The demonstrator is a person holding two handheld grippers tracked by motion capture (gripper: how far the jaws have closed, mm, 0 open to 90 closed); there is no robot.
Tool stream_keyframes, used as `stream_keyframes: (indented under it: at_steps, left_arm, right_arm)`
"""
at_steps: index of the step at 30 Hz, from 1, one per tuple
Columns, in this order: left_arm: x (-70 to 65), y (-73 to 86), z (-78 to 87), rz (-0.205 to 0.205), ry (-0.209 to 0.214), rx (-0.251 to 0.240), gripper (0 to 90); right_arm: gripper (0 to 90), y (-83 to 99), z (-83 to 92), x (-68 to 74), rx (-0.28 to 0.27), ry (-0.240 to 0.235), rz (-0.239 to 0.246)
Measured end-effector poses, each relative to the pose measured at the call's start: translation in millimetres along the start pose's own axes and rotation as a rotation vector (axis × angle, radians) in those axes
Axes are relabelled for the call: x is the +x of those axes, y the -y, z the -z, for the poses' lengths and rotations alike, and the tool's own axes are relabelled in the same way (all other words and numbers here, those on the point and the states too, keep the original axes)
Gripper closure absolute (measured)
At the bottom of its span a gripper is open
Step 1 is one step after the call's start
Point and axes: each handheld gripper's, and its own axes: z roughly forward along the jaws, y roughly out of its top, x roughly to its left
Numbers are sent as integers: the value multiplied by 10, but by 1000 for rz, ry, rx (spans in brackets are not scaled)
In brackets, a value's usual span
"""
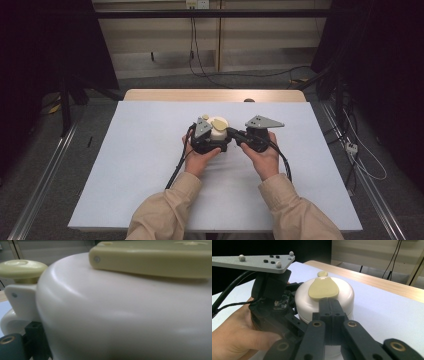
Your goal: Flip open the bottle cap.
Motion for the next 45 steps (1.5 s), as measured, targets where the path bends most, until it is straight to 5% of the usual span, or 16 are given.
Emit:
stream_keyframes:
  at_steps: [45]
  left_arm:
    - [-2,-1,0,-5,-2,3,57]
  right_arm:
    - [900,-63,-59,10,-3,-1,11]
